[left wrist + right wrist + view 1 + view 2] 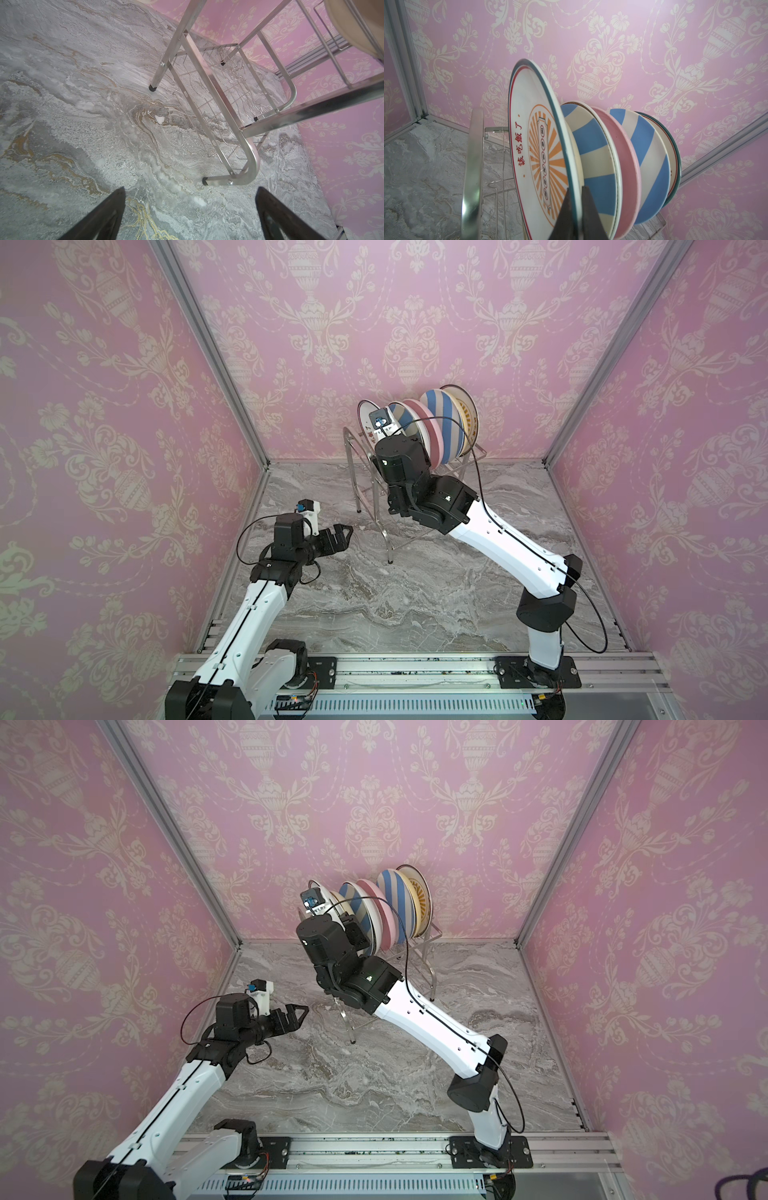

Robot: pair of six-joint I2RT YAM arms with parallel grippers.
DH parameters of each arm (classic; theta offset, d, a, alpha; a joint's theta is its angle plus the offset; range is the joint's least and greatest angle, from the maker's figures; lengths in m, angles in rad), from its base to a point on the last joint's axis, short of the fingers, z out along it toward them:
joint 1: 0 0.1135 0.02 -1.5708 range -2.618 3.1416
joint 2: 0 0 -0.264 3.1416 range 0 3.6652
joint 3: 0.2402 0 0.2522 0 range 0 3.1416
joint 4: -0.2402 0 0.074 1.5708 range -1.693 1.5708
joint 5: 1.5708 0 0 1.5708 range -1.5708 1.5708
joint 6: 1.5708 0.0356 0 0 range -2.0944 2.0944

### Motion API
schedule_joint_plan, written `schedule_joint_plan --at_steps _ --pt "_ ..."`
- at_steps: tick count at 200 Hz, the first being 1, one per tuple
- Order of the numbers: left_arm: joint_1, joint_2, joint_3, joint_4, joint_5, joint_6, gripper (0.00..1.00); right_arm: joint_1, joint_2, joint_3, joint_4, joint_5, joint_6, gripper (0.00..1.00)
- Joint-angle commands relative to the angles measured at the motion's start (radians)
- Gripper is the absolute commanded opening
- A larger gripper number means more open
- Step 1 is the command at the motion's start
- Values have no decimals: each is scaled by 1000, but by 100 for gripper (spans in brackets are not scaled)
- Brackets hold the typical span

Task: Load plates into a dish rack
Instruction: Place the plate on the dish rack.

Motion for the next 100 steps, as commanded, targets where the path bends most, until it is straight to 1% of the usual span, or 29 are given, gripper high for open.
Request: schedule_joint_plan --at_steps 1,39,100 --pt "10 -10 0 -8 -3 24 99 4 18 56 61 36 -14 0" --pt "10 -10 -5 -13 -6 30 99 3 63 112 17 32 5 0" --pt "11 -9 -9 -21 -8 37 99 3 89 119 -4 66 0 0"
